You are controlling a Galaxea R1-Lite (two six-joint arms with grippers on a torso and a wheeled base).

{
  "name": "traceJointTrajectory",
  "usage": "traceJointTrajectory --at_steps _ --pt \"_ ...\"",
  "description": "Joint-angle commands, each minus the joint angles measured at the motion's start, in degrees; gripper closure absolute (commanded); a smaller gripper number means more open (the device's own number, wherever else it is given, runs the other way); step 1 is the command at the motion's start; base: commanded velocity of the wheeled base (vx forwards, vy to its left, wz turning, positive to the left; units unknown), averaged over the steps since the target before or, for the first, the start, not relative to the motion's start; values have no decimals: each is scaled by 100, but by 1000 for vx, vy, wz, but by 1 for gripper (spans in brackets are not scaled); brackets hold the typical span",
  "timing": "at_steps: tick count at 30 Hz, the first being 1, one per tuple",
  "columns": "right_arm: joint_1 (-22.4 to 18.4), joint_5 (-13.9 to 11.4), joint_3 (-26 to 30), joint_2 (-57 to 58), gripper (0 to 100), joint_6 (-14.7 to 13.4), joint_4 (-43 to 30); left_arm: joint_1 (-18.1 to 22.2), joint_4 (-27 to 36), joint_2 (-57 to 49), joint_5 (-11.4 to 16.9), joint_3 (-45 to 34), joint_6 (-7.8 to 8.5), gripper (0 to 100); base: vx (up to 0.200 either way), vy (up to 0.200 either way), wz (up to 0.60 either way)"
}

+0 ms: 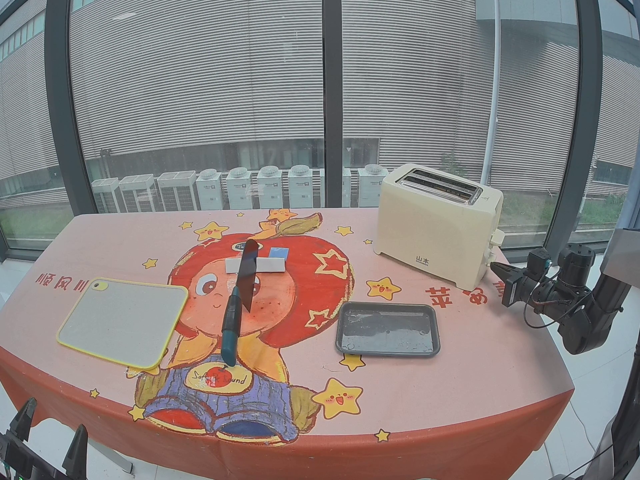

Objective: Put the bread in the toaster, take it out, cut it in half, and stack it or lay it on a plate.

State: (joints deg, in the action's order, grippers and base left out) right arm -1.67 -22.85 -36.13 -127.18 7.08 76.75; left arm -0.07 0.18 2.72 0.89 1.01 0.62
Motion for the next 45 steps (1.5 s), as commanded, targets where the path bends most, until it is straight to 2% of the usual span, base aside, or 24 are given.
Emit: traceJointTrajectory --at_steps 1,45 --pt "0 -1 1 -34 100 4 -2 -1 -1 9 -1 -101 -1 0 0 0 0" --pt "26 -1 19 -8 100 144 6 -1 -1 9 -1 -101 -1 0 0 0 0"
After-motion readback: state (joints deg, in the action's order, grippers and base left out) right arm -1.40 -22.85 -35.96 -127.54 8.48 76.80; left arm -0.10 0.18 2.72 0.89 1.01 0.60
